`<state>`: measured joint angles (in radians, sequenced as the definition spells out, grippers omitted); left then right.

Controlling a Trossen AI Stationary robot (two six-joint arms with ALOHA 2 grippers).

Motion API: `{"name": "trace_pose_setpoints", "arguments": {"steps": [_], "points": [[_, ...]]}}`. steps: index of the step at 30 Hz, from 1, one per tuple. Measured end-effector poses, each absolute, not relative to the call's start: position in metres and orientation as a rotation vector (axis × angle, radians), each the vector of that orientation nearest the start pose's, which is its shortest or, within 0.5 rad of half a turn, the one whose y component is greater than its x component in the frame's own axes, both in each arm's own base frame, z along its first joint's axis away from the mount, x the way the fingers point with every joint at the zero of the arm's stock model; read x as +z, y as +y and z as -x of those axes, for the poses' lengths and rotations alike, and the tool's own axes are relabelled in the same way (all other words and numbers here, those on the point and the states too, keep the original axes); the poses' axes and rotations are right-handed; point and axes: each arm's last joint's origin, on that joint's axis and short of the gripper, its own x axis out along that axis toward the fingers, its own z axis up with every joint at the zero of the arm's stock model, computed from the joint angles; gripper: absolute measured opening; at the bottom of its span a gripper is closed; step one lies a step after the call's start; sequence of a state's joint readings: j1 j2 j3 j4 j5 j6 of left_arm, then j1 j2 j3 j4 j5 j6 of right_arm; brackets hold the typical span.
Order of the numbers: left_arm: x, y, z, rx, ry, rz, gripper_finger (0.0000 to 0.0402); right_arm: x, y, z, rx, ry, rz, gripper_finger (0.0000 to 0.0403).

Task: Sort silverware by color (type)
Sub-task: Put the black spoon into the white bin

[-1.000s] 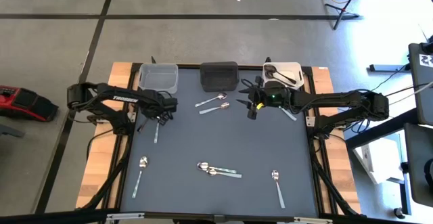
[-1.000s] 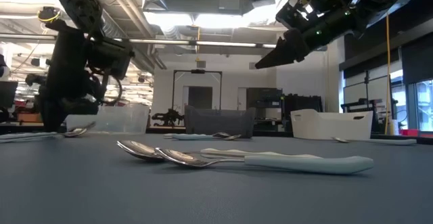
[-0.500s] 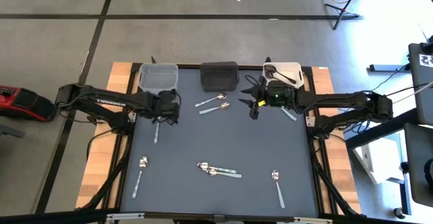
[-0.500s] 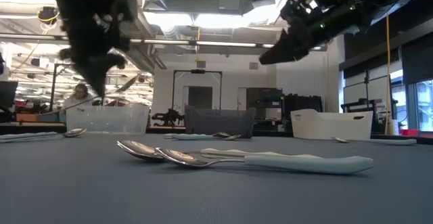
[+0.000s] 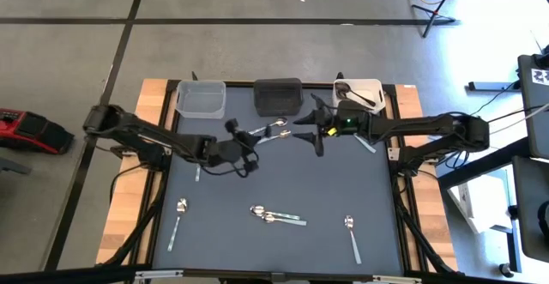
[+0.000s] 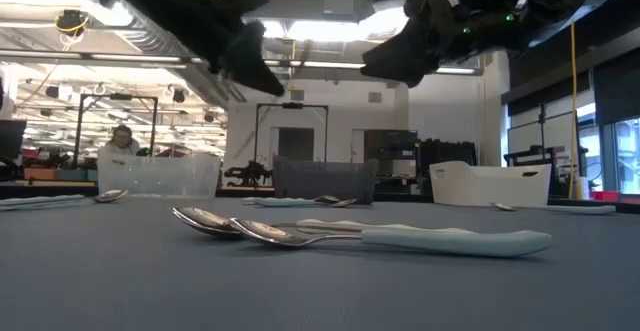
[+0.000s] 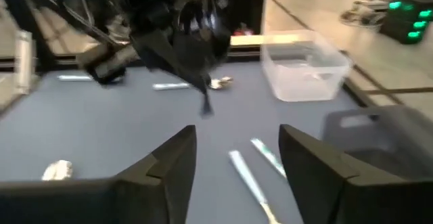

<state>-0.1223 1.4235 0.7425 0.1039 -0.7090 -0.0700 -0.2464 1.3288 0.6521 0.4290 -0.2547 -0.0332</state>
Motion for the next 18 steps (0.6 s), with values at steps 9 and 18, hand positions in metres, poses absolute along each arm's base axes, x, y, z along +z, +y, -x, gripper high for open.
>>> {"name": "trace_pose_setpoints", "arguments": {"steps": [9, 18], "points": [[0.189, -0.019, -0.31, 0.657, 0.518, -0.368, 0.0012, 0.211, -0.051, -0.295, 0.03, 0.174, 0.02, 0.026], [0.193, -0.018, -0.313, 0.692, 0.506, -0.404, 0.0012, 0.202, -0.037, -0.319, -0.091, 0.139, 0.036, 0.0234]]}}
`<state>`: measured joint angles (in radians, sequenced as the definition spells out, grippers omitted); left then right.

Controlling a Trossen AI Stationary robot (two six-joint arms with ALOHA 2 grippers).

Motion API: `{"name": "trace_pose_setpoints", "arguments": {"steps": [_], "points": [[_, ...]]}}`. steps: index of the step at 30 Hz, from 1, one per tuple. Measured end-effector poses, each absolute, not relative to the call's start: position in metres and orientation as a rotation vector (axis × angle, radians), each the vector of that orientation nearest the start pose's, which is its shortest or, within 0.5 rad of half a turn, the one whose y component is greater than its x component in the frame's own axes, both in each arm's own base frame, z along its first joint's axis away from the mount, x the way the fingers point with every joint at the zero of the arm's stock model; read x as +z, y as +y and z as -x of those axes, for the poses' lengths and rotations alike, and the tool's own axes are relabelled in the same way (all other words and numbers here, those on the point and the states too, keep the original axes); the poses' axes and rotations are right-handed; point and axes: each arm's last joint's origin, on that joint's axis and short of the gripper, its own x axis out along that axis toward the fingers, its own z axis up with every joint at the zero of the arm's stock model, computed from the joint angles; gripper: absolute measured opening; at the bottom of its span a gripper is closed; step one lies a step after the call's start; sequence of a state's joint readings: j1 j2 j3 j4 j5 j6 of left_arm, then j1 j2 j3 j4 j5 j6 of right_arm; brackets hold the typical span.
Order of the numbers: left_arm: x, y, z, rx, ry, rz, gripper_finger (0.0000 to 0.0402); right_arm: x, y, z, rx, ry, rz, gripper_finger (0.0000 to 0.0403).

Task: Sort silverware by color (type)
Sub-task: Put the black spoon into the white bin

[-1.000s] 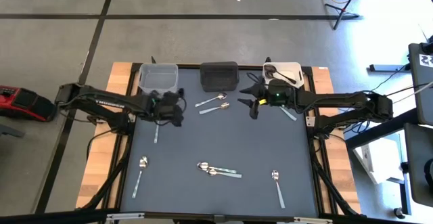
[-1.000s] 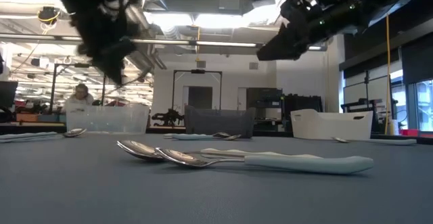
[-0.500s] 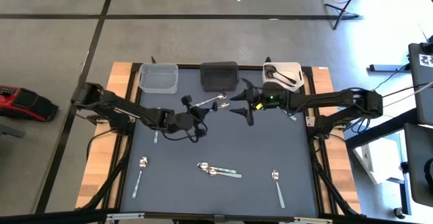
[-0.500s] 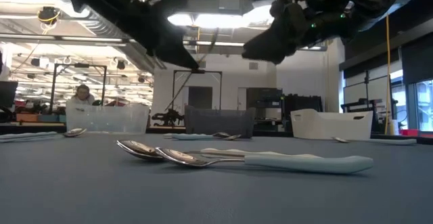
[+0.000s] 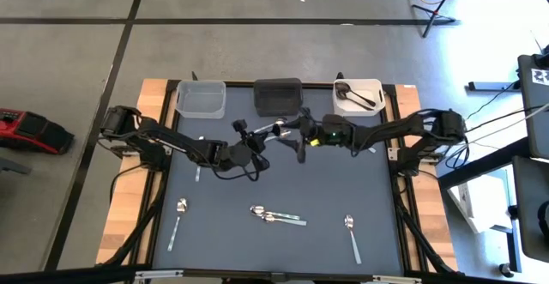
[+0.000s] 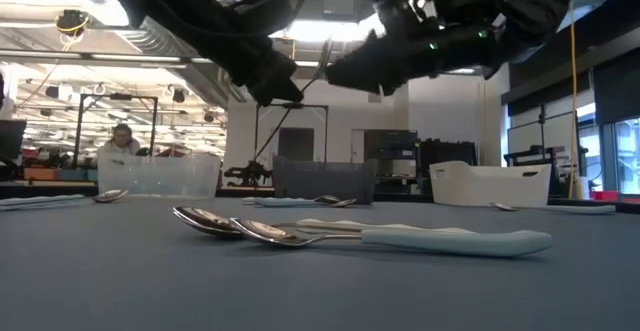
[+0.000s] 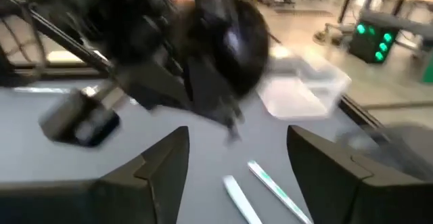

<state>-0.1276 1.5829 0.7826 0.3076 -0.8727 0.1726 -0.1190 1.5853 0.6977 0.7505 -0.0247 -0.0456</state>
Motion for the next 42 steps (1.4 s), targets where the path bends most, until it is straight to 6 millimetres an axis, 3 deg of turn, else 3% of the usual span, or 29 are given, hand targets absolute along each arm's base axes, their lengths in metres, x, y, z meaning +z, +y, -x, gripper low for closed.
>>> {"name": "trace_pose_setpoints", "arguments": {"steps": [10, 19, 22, 26, 33, 42], "points": [[0.193, -0.019, -0.316, 0.564, 0.504, -0.429, 0.0012, 0.207, -0.028, -0.327, -0.182, 0.097, 0.046, 0.0193], [0.193, -0.02, -0.317, 0.527, 0.506, -0.419, 0.0012, 0.203, -0.028, -0.326, -0.144, 0.15, 0.127, 0.0012], [0.192, -0.021, -0.317, 0.474, 0.506, -0.416, 0.0024, 0.2, -0.027, -0.326, -0.114, 0.176, 0.138, 0.0009], [0.195, -0.022, -0.318, 0.476, 0.485, -0.395, 0.0068, 0.2, -0.027, -0.324, -0.123, 0.211, 0.182, 0.0005], [0.2, -0.035, -0.314, 0.358, 0.476, -0.388, 0.0144, 0.243, -0.03, -0.309, -0.223, 0.335, 0.288, 0.0004], [0.212, -0.05, -0.302, 0.307, 0.484, -0.419, 0.0157, 0.318, -0.033, -0.279, -0.371, 0.624, 0.376, 0.0003]]}}
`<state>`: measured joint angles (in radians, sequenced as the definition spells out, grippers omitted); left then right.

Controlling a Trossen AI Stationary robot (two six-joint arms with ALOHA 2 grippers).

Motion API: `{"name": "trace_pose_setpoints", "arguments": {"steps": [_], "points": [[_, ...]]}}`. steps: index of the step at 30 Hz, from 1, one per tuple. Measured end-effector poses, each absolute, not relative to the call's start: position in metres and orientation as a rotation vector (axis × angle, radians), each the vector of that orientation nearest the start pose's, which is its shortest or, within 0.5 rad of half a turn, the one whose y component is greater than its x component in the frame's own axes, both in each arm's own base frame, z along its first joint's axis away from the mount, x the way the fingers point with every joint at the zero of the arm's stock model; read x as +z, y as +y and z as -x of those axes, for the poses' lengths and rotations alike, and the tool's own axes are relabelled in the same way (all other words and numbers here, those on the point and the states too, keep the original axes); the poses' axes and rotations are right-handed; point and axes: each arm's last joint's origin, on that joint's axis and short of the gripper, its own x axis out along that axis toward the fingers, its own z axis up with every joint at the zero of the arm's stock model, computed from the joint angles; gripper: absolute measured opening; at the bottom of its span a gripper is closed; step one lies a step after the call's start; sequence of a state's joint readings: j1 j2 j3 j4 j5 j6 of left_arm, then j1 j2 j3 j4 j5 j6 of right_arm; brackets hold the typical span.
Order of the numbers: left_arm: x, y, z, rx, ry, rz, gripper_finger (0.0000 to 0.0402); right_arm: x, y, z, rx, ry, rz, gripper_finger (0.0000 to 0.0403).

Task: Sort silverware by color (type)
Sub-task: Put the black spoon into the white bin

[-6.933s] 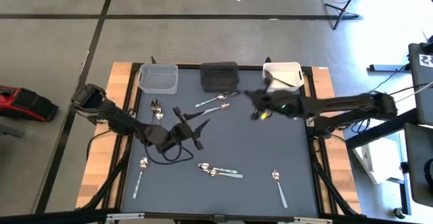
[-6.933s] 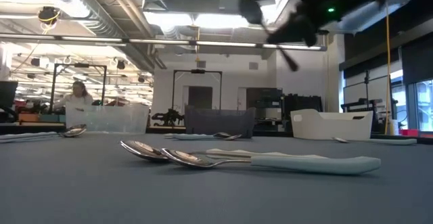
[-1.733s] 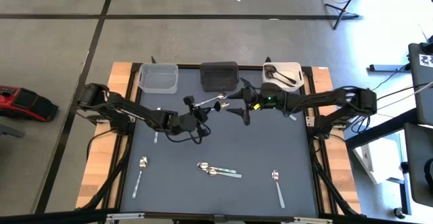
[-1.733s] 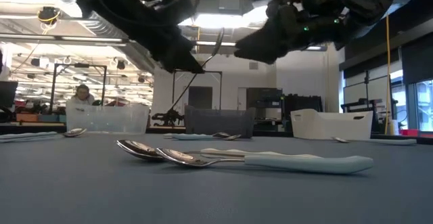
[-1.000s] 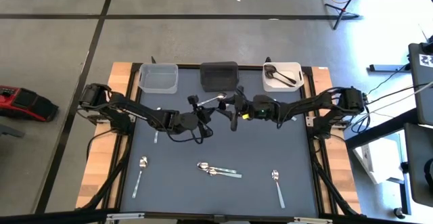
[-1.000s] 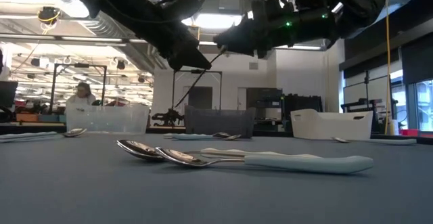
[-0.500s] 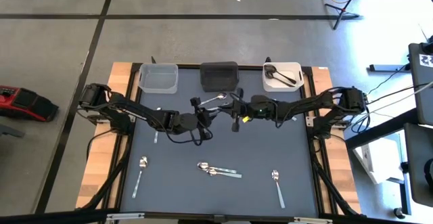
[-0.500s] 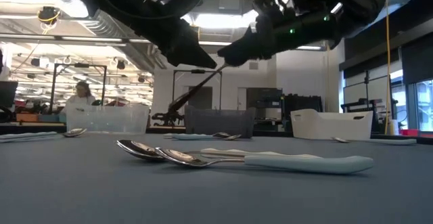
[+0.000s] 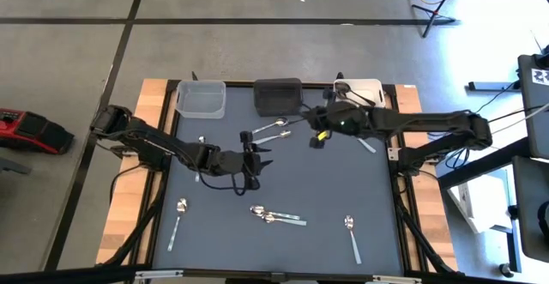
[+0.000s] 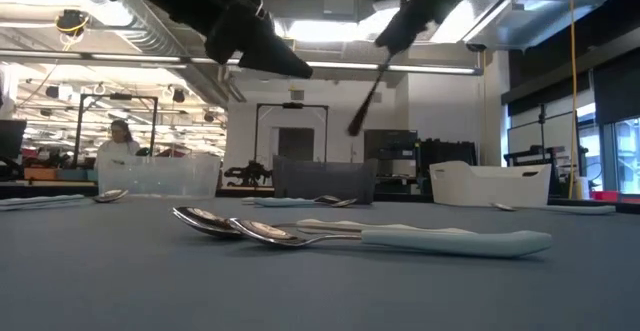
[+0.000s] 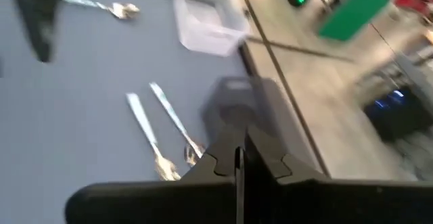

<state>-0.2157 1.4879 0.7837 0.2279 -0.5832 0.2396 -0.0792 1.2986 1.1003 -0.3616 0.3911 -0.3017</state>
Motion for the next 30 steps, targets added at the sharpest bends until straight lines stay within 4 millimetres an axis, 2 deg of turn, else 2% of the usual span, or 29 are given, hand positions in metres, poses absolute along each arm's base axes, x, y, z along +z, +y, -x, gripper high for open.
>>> {"name": "trace_pose_setpoints", "arguments": {"steps": [5, 9, 13, 20, 30], "points": [[0.209, -0.049, -0.302, 0.307, 0.503, -0.427, 0.0157, 0.346, -0.041, -0.263, -0.526, 0.782, 0.419, 0.0005], [0.209, -0.047, -0.302, 0.315, 0.507, -0.426, 0.0157, 0.352, -0.061, -0.248, -0.686, 0.896, 0.411, 0.0003], [0.208, -0.047, -0.302, 0.314, 0.508, -0.426, 0.0157, 0.345, -0.091, -0.231, -0.81, 1.018, 0.325, 0.0004], [0.208, -0.046, -0.302, 0.318, 0.509, -0.425, 0.0157, 0.32, -0.141, -0.201, -0.987, 1.186, 0.21, 0.0003], [0.208, -0.039, -0.303, 0.346, 0.509, -0.393, 0.0157, 0.282, -0.176, -0.174, -1.021, 1.351, 0.054, 0.0006]]}}
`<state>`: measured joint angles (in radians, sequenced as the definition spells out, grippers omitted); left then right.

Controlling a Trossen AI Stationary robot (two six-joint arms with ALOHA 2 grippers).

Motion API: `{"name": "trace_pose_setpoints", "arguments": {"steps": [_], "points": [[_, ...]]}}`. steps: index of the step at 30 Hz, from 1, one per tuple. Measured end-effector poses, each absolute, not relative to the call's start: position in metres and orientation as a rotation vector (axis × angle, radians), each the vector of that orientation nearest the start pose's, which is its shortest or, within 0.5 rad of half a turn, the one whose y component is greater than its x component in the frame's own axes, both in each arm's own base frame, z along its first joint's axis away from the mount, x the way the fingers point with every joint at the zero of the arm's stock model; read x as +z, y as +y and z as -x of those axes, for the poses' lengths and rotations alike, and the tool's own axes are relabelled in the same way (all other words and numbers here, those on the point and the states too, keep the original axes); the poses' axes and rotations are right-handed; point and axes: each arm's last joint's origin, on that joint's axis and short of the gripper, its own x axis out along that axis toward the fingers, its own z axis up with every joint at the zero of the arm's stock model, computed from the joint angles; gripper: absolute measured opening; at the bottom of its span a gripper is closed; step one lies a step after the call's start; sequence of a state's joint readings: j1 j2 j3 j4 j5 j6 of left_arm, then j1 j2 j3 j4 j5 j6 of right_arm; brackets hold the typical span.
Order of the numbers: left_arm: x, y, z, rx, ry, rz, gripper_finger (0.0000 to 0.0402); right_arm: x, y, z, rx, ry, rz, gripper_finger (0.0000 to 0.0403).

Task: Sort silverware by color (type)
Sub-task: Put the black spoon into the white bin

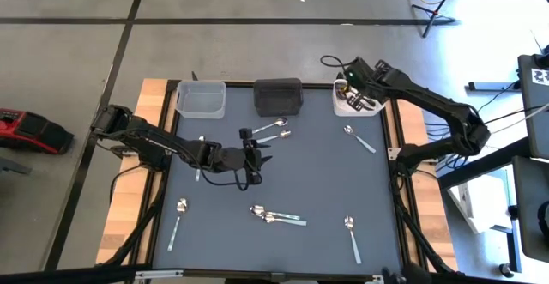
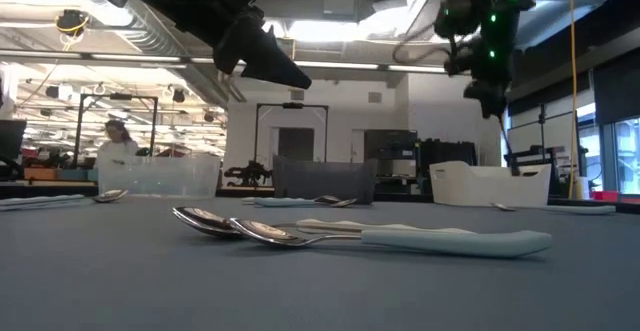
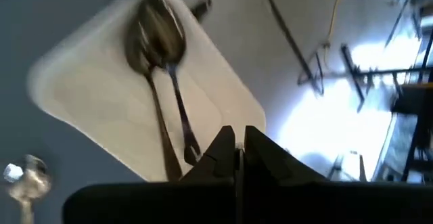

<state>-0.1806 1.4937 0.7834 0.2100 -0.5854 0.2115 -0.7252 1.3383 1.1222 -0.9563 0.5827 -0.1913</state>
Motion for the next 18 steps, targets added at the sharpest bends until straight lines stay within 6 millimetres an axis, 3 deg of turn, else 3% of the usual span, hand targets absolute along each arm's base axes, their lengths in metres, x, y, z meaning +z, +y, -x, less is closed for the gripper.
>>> {"name": "trace_pose_setpoints", "arguments": {"steps": [11, 18], "points": [[0.208, -0.041, -0.303, 0.324, 0.507, -0.388, 0.0157, 0.241, -0.207, -0.182, -1.013, 1.491, -0.03, 0.0027], [0.208, -0.041, -0.303, 0.317, 0.507, -0.385, 0.0157, 0.226, -0.22, -0.193, -1.012, 1.479, -0.01, 0.012]]}}
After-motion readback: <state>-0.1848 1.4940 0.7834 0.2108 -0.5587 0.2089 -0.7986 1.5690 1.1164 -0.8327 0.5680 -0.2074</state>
